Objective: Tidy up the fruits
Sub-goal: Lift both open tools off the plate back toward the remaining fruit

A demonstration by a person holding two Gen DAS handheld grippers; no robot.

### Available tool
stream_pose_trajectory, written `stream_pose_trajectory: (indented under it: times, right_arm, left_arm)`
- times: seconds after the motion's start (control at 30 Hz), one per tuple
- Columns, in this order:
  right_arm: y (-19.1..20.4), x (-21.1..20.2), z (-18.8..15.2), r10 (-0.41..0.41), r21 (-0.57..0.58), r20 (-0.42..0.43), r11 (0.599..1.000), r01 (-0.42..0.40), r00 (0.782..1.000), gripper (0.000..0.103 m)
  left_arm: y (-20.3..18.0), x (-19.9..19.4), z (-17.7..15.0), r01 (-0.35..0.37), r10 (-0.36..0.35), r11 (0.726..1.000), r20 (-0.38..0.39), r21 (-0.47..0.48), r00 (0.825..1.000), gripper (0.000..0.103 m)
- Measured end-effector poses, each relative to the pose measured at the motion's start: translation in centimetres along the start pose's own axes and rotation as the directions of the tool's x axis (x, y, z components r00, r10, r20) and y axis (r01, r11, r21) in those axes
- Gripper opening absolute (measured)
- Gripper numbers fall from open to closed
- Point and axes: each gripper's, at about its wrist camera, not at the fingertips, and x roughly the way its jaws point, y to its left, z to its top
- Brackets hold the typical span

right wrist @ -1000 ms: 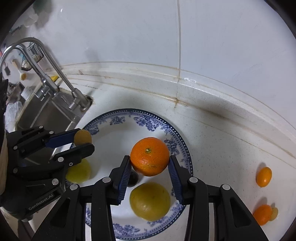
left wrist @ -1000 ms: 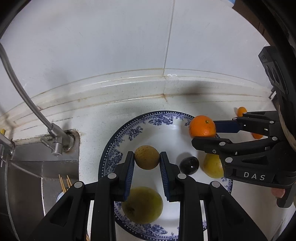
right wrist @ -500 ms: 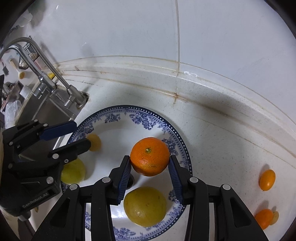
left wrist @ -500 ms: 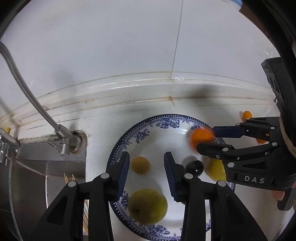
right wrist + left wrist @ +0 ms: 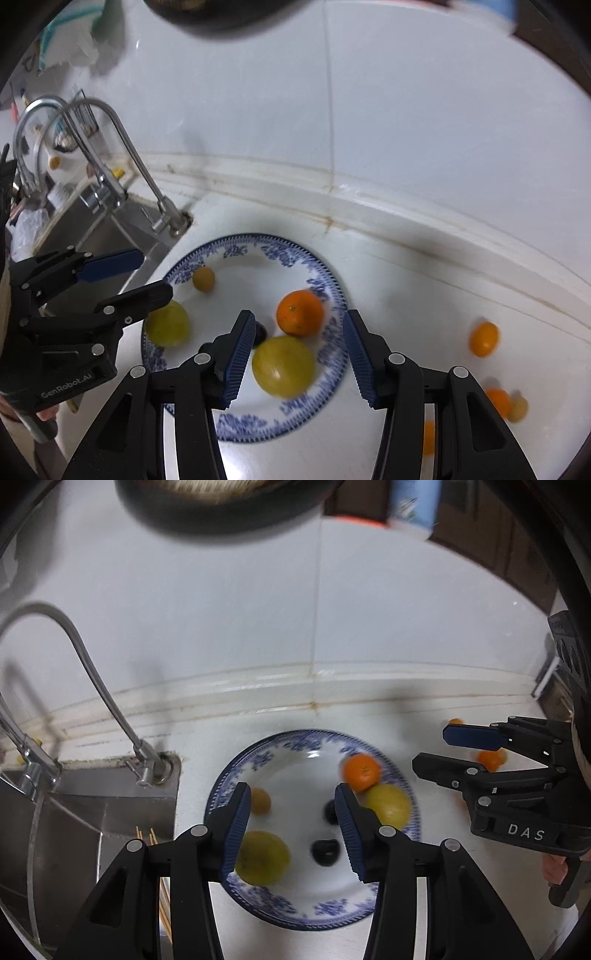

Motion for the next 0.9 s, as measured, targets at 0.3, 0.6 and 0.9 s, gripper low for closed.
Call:
stream_pose_trajectory:
  times: [0.3, 0.6, 0.9]
  right_arm:
    - [-1.8, -6.8, -3.0, -0.028, 0.043, 0.115, 0.999, 0.023, 0.993, 0.050]
    - [-5.1, -11.7, -6.2, -0.123, 0.105, 0.188, 0.989, 0.105, 0.974, 0.050]
    - [-8.5, -14.4, -9.5, -0.178, 0.158, 0.192, 0.976, 0.148, 0.965, 0.054]
  left_arm:
    - [-4.5, -4.5, -0.6, 0.019, -0.026, 0.998, 0.119, 0.060, 0.993, 0.054]
    - [-9.4, -6.8, -1.1, 0.049, -0.068, 0.993, 0.176, 0.109, 0.982, 0.059]
    - [-14.0, -7.2, -1.3, 0.088, -0.118, 0.983, 0.195, 0.159, 0.974, 0.066]
